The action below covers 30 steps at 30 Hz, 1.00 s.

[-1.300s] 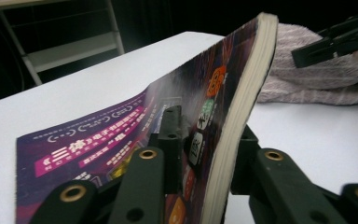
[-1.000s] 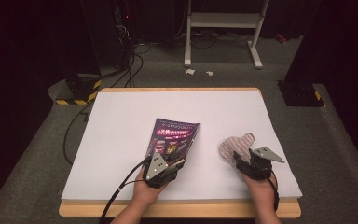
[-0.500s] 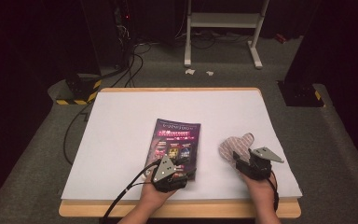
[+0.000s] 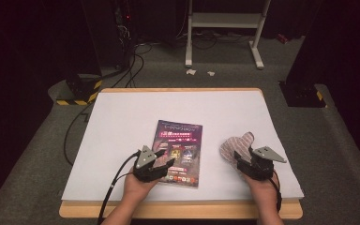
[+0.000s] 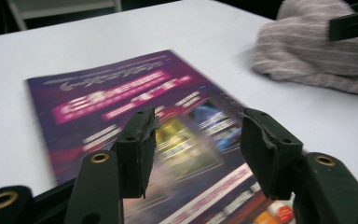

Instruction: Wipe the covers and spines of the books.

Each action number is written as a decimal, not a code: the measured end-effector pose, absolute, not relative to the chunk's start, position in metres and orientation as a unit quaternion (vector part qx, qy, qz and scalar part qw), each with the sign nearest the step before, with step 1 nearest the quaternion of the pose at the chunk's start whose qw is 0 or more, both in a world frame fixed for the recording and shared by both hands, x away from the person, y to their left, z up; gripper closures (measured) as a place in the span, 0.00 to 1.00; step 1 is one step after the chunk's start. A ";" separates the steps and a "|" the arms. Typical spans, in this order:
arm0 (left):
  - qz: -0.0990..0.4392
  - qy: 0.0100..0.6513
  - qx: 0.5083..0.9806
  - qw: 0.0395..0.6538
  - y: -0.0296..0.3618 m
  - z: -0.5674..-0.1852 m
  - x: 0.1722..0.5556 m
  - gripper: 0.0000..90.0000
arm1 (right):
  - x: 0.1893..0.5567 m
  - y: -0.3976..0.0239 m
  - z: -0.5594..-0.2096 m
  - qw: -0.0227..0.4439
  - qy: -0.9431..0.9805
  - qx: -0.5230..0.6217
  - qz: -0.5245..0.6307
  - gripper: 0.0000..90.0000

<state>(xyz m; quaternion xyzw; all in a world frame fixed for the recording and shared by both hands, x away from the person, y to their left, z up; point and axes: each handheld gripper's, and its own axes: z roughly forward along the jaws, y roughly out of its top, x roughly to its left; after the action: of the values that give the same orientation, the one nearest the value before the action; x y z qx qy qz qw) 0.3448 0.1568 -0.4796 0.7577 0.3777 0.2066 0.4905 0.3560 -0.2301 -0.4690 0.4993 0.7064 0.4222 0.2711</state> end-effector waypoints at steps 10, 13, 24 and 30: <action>0.201 0.431 0.767 0.431 0.199 -0.488 0.352 0.54 | 0.345 -0.222 -0.447 0.302 0.704 0.472 0.436 0.45; 0.196 0.444 0.758 0.436 0.207 -0.493 0.349 0.53 | 0.341 -0.215 -0.442 0.308 0.707 0.461 0.439 0.44; 0.152 0.442 0.778 0.420 0.205 -0.501 0.349 0.55 | 0.329 -0.159 -0.452 0.276 0.754 0.409 0.434 0.43; 0.143 0.443 0.784 0.412 0.205 -0.502 0.350 0.55 | 0.325 -0.166 -0.438 0.291 0.738 0.413 0.448 0.43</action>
<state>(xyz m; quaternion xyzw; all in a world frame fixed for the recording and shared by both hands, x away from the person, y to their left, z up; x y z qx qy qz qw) 0.3499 0.2055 -0.5023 0.7835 0.4429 0.1433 0.4116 0.3248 -0.1662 -0.4384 0.4129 0.7376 0.4478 0.2913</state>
